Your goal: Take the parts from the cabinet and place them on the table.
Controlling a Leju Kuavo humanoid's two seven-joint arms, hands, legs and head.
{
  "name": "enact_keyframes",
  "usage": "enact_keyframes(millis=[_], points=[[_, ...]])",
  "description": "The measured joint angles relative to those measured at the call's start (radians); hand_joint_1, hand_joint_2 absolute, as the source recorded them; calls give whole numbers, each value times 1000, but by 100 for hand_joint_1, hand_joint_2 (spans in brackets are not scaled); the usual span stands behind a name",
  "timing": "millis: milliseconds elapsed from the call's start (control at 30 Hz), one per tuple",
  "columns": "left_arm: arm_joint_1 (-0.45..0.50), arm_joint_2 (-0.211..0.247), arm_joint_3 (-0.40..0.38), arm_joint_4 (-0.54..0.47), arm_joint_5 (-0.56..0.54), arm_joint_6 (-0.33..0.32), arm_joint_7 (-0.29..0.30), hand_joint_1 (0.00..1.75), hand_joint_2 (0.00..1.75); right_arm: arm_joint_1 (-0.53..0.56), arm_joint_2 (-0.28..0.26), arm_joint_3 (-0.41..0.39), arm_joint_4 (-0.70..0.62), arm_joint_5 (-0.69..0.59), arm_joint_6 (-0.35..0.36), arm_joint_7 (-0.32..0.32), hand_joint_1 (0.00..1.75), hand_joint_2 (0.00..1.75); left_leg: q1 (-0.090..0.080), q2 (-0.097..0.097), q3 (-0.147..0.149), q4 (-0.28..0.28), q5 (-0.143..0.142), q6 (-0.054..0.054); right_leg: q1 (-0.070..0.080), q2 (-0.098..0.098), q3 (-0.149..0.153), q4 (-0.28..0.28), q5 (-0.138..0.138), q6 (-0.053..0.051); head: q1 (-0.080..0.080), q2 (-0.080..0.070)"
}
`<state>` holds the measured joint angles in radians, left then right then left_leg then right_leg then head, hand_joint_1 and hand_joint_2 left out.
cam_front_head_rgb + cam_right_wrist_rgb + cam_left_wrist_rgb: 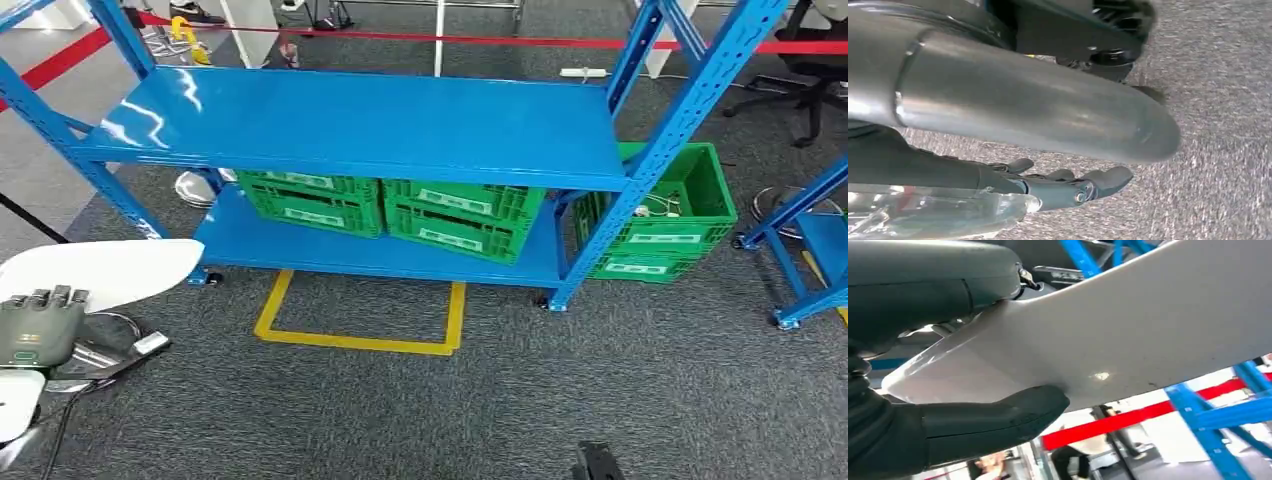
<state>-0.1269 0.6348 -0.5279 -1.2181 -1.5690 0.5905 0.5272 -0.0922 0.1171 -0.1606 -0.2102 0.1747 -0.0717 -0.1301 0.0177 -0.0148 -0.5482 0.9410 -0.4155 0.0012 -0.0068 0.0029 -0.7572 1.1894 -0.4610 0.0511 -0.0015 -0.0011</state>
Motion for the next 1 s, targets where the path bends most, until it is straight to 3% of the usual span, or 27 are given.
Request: enact_keyframes(millis=[33, 67, 100, 167, 200, 233, 267, 367, 400, 433, 467, 533, 567, 600, 633, 667, 700, 733, 800, 867, 900, 933, 967, 1000], points=[[7, 2, 2, -1, 0, 0, -3, 175, 175, 0, 0, 2, 0, 2, -2, 1, 0, 0, 0, -5, -3, 0, 2, -3, -2, 0, -27, 84, -39, 3, 0, 0], [14, 2, 2, -2, 0, 0, -4, 175, 175, 0, 0, 3, 0, 2, -3, 2, 0, 0, 2, -11, -5, 1, 5, -6, -4, 0, -36, 131, -57, 6, 0, 0], [20, 2, 2, -2, 0, 0, -5, 175, 175, 0, 1, 5, 0, 3, -3, 3, 0, 0, 5, -23, -7, 1, 8, -11, -7, 0, -15, 116, -49, 8, 0, 0], [23, 3, 5, -3, 0, -2, -6, 175, 175, -1, 1, 9, 0, 3, -5, 4, 0, 0, 16, -45, -11, 4, 10, -24, -14, 9, 95, -43, 8, 15, 1, 0], [23, 3, 7, -5, 0, -2, -7, 175, 175, -2, 1, 10, 0, 3, -6, 4, 0, 0, 19, -57, -13, 11, 8, -33, -24, 38, 162, -145, 30, 21, 2, 0], [25, 7, 12, -10, 0, -3, -7, 175, 175, -7, 4, 11, 0, 3, -5, 4, 0, 0, 19, -65, -22, 15, 8, -44, -25, 93, 186, -173, -4, 24, 5, 0], [25, 11, 16, -13, 0, -5, -8, 175, 175, -8, 7, 12, 0, 3, -6, 5, 0, 0, 18, -74, -27, 21, 11, -52, -24, 74, 183, -173, 6, 3, 4, 0], [29, 17, 21, -14, 0, -5, -11, 175, 175, -9, 7, 13, 0, 3, -11, 7, 0, 0, 24, -102, -33, 12, 23, -72, -17, 42, 177, -159, 6, -23, 5, 0], [32, 19, 21, -15, 0, -5, -17, 175, 175, -11, 8, 15, 0, 3, -12, 7, 0, 0, 26, -71, -37, 21, 15, -73, -19, 29, 177, -164, 10, -35, 3, 0], [30, 21, 23, -15, 0, -5, -19, 175, 175, -13, 8, 16, 0, 3, -12, 7, 0, 0, 19, -25, -56, 60, -15, -72, -17, 19, 176, -164, 11, -44, 0, 0], [25, 19, 24, -15, 0, -5, -19, 175, 175, -13, 8, 16, 0, 3, -12, 8, 0, 0, 17, -7, -89, 131, -57, -73, -15, 6, 173, -164, 12, -48, 0, 0], [22, 19, 24, -16, 0, -5, -23, 175, 175, -10, 8, 17, 0, 3, -13, 11, 0, 0, 16, 2, -169, 310, -136, -74, -8, -21, 167, -164, 13, -51, 1, 0], [24, 19, 24, -16, 0, -5, -27, 175, 175, -9, 8, 17, 0, 3, -12, 12, 0, 0, 16, 3, -190, 358, -148, -73, -6, -35, 165, -164, 13, -52, 0, 0], [24, 18, 24, -16, 0, -5, -30, 175, 175, -9, 8, 17, 0, 2, -12, 12, 0, 0, 16, 3, -181, 351, -133, -71, -4, -49, 165, -164, 14, -53, 1, 0], [23, 18, 24, -16, 0, -5, -31, 175, 175, -10, 8, 17, 0, 2, -11, 12, 0, 0, 16, 6, -150, 298, -99, -68, -3, -62, 165, -164, 14, -52, 0, 0], [23, 19, 24, -16, 0, -5, -31, 175, 175, -12, 8, 17, 0, 2, -10, 12, 0, 0, 15, 17, -99, 209, -57, -65, -3, -75, 166, -163, 14, -52, 1, 0], [22, 19, 26, -16, 0, -5, -31, 175, 175, -13, 8, 17, 0, 2, -9, 12, 0, 0, 13, 49, -44, 115, -20, -62, -3, -86, 168, -163, 13, -49, 0, 0], [18, 18, 26, -16, 0, -5, -31, 175, 175, -14, 8, 17, 0, 2, -9, 12, 0, 0, 6, 117, -10, 54, -14, -61, 5, -96, 169, -162, 12, -43, -1, 0], [10, 16, 26, -16, 0, -4, -31, 175, 175, -13, 8, 17, 0, 1, -6, 12, 0, 0, -2, 96, -19, 40, -14, -49, 13, -119, 167, -160, 12, -32, 5, 0], [15, 16, 26, -16, 0, -4, -31, 175, 175, -12, 8, 17, 0, 1, -5, 12, 0, 0, -4, 68, -28, 41, -9, -38, 10, -148, 172, -166, 14, -25, 4, 0], [14, 17, 26, -16, 0, -4, -31, 175, 175, -13, 8, 17, -1, 1, -4, 11, 0, 0, 2, 53, -28, 37, -2, -27, 6, -141, 161, -162, 5, -17, 5, 0], [13, 18, 26, -16, 0, -3, -31, 175, 175, -13, 8, 17, -1, 0, -4, 11, 0, 0, 2, 44, -30, 37, -1, -24, 3, -85, 154, -133, -21, -13, 7, 0], [9, 18, 26, -16, 0, -3, -31, 175, 175, -13, 8, 17, -1, -1, -4, 10, 0, 0, 2, 31, -32, 37, 2, -18, 1, -38, 125, -59, -64, -13, 8, 0], [7, 15, 26, -16, 0, -3, -32, 175, 175, -11, 8, 17, -1, -1, -4, 10, 0, 0, 2, 17, -35, 37, 3, -15, 2, -15, 85, 32, -105, -13, 12, 0]])
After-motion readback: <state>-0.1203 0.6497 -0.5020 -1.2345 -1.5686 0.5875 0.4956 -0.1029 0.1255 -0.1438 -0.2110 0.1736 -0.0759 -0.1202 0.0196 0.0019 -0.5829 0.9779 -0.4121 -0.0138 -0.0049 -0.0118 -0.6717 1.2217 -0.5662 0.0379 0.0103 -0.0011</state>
